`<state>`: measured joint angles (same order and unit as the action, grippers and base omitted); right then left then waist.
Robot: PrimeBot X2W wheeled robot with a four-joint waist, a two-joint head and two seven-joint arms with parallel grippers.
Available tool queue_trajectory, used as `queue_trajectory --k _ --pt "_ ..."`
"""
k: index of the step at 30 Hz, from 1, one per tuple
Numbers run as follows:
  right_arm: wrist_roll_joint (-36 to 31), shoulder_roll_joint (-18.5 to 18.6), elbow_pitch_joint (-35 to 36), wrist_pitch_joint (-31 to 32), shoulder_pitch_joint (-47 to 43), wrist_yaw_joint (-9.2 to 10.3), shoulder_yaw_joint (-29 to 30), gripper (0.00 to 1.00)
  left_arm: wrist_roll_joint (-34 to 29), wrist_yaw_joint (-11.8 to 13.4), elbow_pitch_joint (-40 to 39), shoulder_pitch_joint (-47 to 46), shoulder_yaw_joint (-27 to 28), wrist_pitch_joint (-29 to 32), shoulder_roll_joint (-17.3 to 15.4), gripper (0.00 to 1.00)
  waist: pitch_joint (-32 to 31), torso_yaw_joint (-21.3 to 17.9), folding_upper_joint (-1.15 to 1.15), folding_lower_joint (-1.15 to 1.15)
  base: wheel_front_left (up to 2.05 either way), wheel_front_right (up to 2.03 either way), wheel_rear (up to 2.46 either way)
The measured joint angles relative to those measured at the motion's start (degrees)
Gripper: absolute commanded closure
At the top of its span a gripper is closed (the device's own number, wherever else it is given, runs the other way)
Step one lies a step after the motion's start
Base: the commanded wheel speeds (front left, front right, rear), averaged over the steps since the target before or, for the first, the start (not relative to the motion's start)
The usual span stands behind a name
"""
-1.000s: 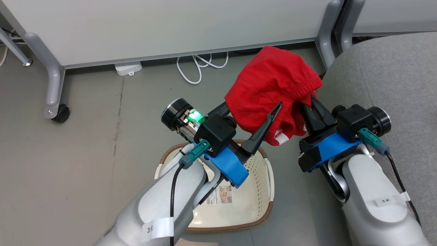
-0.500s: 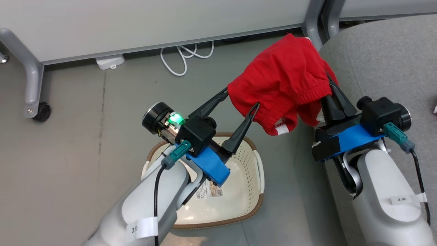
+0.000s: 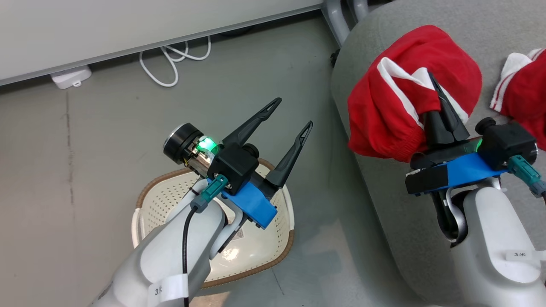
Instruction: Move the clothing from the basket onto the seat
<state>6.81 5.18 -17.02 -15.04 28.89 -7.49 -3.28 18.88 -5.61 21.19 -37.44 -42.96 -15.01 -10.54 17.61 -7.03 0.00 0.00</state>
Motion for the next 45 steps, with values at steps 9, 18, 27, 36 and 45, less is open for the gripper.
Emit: queue_trajectory --k 9,18,27,36,45 --pt "0.25 -0.76 2.90 0.00 -2.05 0.00 4.07 1.00 -0.75 -0.27 -0.43 -0.10 -1.20 0.00 -0.42 0.00 1.32 -5.71 0.00 0.00 0.00 0.00 0.00" --pt "0.21 -1.31 5.88 0.00 -4.89 0.00 7.84 1.00 -1.18 -0.67 -0.01 -1.05 -3.77 0.05 -0.36 0.00 2.79 -10.51 0.00 0.00 0.00 0.00 0.00" --pt "0.24 -1.71 7.31 0.00 -7.61 0.00 11.77 1.00 -1.31 -1.05 0.46 -2.61 -5.83 0.37 -0.26 0.00 4.62 -12.72 0.00 0.00 0.00 0.00 0.00" --pt "0.26 -2.08 7.56 0.00 -8.10 0.00 12.28 1.00 -0.78 -1.24 1.16 -3.06 -6.65 0.36 -0.23 0.00 5.36 -13.13 0.00 0.00 0.00 0.00 0.00" --pt "0.41 -2.22 9.40 0.00 -1.97 0.00 11.76 1.00 -0.65 -0.89 0.81 -4.22 -6.60 0.37 -0.47 0.00 6.85 -13.37 0.00 0.00 0.00 0.00 0.00"
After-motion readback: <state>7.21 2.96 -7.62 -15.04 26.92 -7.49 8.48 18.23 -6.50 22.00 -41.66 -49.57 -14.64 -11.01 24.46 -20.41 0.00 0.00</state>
